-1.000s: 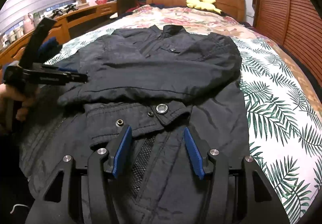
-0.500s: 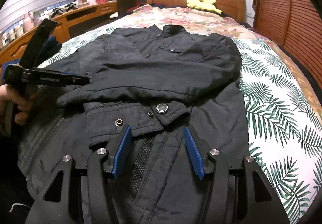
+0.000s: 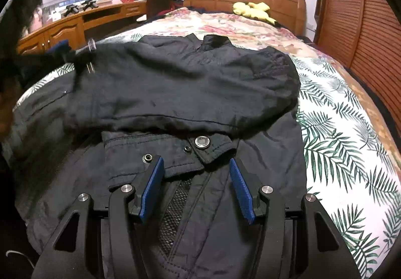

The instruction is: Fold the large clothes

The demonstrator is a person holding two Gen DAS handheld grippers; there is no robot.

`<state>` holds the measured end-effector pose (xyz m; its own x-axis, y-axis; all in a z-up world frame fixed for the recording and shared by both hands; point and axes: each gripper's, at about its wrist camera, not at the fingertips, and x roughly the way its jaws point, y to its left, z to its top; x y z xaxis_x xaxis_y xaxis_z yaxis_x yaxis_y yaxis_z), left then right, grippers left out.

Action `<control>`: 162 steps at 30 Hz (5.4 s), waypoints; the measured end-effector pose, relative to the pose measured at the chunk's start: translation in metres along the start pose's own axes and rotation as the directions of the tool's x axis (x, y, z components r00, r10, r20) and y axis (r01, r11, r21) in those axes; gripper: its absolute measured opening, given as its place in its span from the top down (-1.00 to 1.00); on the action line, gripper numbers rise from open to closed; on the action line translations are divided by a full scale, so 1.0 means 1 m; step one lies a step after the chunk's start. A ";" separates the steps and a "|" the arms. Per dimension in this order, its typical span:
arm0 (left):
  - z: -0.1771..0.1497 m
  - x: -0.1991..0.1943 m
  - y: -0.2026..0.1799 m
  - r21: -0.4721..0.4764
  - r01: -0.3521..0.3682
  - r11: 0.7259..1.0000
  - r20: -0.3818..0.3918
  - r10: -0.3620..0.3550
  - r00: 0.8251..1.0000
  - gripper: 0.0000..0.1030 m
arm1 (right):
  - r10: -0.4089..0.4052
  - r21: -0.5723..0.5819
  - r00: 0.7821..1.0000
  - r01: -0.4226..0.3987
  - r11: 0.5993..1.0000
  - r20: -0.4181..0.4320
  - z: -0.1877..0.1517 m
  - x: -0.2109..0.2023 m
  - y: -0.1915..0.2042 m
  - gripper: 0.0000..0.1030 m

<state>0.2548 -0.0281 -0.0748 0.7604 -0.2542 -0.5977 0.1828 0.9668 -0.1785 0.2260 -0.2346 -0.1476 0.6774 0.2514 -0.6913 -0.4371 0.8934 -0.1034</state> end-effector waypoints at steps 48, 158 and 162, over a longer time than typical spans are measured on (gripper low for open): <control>-0.113 -0.071 0.149 -0.091 -0.188 0.978 -0.279 0.157 0.948 0.60 | -0.012 0.057 0.999 0.014 0.998 -0.048 0.007 0.022 -0.013 -0.09; 0.041 -0.356 0.031 0.106 -0.093 0.990 0.349 0.051 0.936 0.95 | 0.037 0.102 0.839 -0.110 0.989 0.542 0.080 -0.369 -0.026 0.91; 0.030 -0.315 0.045 0.076 -0.090 0.993 0.265 0.067 0.962 0.95 | 0.025 0.121 0.894 -0.088 0.989 0.448 0.070 -0.326 -0.029 0.91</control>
<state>0.0425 0.0960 0.1285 0.9086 -0.1729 -0.3802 0.1608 0.9849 -0.0638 0.0595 -0.3164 0.1312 0.8595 0.4138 -0.2999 -0.4206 0.9061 0.0449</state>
